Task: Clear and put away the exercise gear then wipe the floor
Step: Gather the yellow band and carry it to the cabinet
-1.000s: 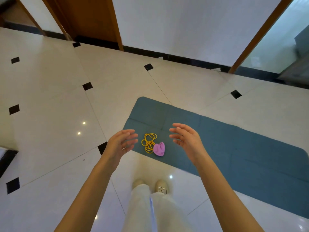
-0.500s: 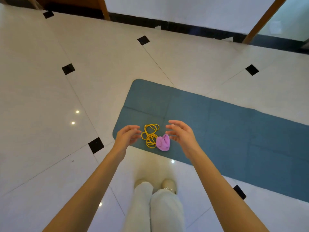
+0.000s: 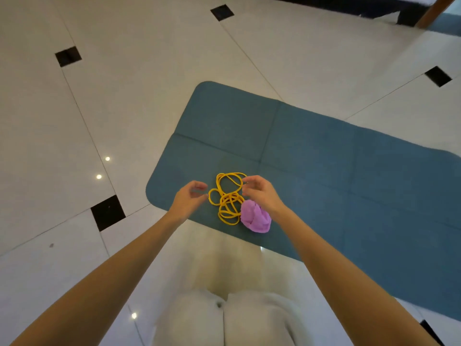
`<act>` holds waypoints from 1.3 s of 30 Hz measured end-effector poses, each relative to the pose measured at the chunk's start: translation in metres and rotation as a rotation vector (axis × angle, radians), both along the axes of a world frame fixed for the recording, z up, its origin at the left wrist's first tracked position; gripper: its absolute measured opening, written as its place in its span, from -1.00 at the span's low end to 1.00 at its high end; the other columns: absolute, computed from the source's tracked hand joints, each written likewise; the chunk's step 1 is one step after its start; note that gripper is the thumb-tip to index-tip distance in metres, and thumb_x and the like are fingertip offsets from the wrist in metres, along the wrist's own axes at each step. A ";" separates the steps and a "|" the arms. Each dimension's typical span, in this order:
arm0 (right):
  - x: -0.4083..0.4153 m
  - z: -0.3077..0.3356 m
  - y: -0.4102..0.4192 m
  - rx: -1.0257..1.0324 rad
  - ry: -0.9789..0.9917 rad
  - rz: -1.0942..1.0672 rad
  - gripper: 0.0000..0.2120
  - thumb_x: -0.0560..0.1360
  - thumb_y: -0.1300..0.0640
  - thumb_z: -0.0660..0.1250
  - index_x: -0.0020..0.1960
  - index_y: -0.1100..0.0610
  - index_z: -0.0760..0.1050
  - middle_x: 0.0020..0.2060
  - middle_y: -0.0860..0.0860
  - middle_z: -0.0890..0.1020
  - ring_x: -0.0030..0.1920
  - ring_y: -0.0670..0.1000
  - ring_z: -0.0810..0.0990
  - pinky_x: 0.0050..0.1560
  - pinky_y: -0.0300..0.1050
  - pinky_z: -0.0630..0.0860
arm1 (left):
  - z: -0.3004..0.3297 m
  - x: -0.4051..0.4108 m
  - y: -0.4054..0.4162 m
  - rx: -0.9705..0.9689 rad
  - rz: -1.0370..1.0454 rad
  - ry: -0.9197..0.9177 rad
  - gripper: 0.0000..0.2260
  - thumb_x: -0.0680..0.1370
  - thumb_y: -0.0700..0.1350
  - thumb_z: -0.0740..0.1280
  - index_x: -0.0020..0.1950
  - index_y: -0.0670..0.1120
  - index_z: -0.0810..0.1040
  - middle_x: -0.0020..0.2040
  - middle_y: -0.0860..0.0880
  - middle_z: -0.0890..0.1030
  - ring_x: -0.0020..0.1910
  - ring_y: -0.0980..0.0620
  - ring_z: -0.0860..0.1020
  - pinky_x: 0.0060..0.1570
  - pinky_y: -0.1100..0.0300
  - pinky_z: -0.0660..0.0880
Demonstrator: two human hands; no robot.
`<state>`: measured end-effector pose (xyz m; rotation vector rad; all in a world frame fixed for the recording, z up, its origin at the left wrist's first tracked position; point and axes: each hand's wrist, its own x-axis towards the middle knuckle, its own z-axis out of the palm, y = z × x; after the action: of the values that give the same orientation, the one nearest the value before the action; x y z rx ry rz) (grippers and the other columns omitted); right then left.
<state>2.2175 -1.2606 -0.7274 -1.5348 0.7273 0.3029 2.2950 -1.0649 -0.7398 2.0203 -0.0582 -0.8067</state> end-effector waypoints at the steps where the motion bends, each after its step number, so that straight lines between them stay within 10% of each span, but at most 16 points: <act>1: 0.004 -0.018 0.001 -0.024 0.002 0.030 -0.68 0.50 0.35 0.30 0.24 0.27 0.42 0.06 0.12 0.52 -0.05 0.00 0.56 -0.07 -0.23 0.53 | -0.017 0.003 0.000 0.014 -0.027 -0.032 -0.75 0.49 -0.22 0.38 0.16 -0.15 0.50 0.08 -0.05 0.53 0.00 0.02 0.51 -0.13 0.31 0.41; 7: 0.026 -0.113 0.002 -0.352 0.010 0.345 -0.41 0.40 0.18 0.45 0.37 0.14 0.31 0.30 0.09 0.42 0.20 0.11 0.51 0.18 0.06 0.48 | -0.110 0.014 -0.005 0.170 -0.303 -0.187 -0.31 0.37 -0.07 0.52 0.42 -0.11 0.29 0.34 -0.15 0.28 0.30 -0.10 0.35 0.27 0.11 0.33; 16: 0.028 -0.183 0.010 -0.932 0.025 1.119 0.22 0.23 -0.31 0.46 0.53 0.21 -0.19 0.53 0.10 -0.12 0.52 0.15 -0.15 0.46 0.13 -0.03 | -0.180 0.004 -0.027 0.532 -0.795 -0.510 0.21 0.21 0.37 0.44 0.53 -0.14 -0.22 0.54 -0.12 -0.25 0.51 -0.13 -0.23 0.43 -0.12 0.00; 22: 0.024 -0.207 0.010 -1.121 0.036 1.159 0.25 0.23 -0.35 0.42 0.51 0.26 -0.27 0.52 0.15 -0.17 0.51 0.17 -0.20 0.47 0.16 -0.10 | -0.208 0.010 -0.045 0.623 -0.911 -0.633 0.16 0.27 0.37 0.38 0.52 -0.22 -0.19 0.54 -0.17 -0.22 0.51 -0.14 -0.26 0.48 -0.03 -0.14; 30: 0.016 -0.215 0.005 -1.027 0.019 0.977 -0.03 0.41 -0.13 0.39 0.53 0.17 -0.15 0.52 0.12 0.04 0.51 0.14 -0.01 0.45 0.10 0.01 | -0.225 0.004 -0.042 0.704 -0.831 -0.652 -0.19 0.39 0.24 0.37 0.49 -0.11 0.14 0.48 -0.12 0.17 0.48 -0.16 0.07 0.39 0.00 0.15; 39: 0.018 -0.218 0.007 -1.038 -0.006 0.948 -0.11 0.44 -0.05 0.38 0.53 0.17 -0.09 0.51 0.10 0.08 0.51 0.12 0.01 0.43 0.05 0.06 | -0.221 0.006 -0.039 0.666 -0.944 -0.879 -0.46 0.13 0.14 0.57 -0.03 -0.12 0.59 0.09 -0.15 0.55 0.14 -0.16 0.52 0.06 0.04 0.48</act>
<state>2.2350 -1.2537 -0.9450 -2.8279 0.0342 0.6759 2.3013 -1.1038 -0.9606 2.8582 -1.4950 -0.3988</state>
